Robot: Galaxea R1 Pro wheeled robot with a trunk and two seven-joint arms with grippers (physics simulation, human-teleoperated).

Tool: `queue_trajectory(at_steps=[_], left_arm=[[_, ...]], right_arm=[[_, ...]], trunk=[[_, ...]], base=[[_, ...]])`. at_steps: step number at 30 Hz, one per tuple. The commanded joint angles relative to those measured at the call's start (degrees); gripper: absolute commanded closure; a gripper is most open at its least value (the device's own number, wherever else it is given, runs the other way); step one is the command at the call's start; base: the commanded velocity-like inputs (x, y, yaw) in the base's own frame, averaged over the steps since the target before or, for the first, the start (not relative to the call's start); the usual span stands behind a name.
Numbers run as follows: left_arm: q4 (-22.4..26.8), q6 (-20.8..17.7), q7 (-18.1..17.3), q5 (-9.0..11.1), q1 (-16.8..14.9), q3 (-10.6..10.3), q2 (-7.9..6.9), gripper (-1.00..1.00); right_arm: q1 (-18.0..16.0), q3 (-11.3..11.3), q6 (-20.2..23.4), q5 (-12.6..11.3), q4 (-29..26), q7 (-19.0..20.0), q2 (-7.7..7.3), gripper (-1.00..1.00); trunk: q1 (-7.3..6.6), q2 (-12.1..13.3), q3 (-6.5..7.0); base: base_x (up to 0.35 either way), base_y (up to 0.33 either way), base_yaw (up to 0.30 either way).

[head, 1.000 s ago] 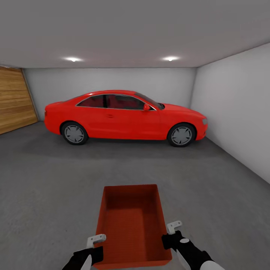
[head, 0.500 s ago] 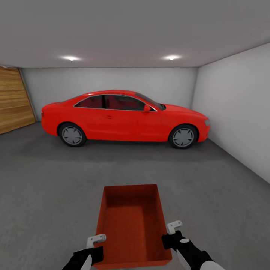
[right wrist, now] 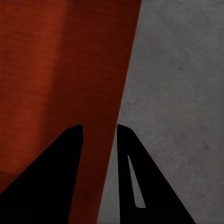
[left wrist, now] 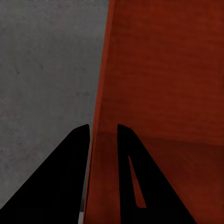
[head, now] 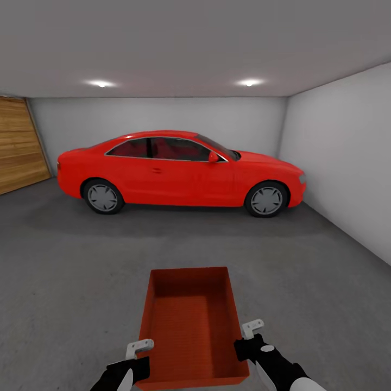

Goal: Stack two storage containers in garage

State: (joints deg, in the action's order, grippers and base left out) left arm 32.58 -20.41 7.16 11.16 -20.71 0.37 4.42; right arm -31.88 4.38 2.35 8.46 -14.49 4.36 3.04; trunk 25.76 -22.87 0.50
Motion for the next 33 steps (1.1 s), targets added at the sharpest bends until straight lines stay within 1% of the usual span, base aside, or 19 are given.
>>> queue_trajectory(at_steps=[1,26,33], left_arm=[[-0.06,-0.42,0.66,-0.35,0.05,-0.02,0.06,1.00],[-0.06,-0.44,0.66,-0.35,0.06,-0.02,0.03,1.00],[-0.06,-0.44,0.66,-0.35,0.05,-0.02,0.05,1.00]], right_arm=[[-0.02,0.10,-0.42,-0.05,-0.27,1.79,2.23,1.00],[-0.02,0.10,-0.33,-0.11,-0.22,1.72,2.24,1.00],[-0.02,0.10,-0.33,-0.11,-0.23,1.78,2.23,1.00]], trunk=[[0.02,-0.05,-0.02],[0.02,-0.05,-0.10],[0.02,-0.05,-0.10]], base=[[0.000,0.000,0.000],[0.000,0.000,-0.001],[0.000,0.000,-0.195]])
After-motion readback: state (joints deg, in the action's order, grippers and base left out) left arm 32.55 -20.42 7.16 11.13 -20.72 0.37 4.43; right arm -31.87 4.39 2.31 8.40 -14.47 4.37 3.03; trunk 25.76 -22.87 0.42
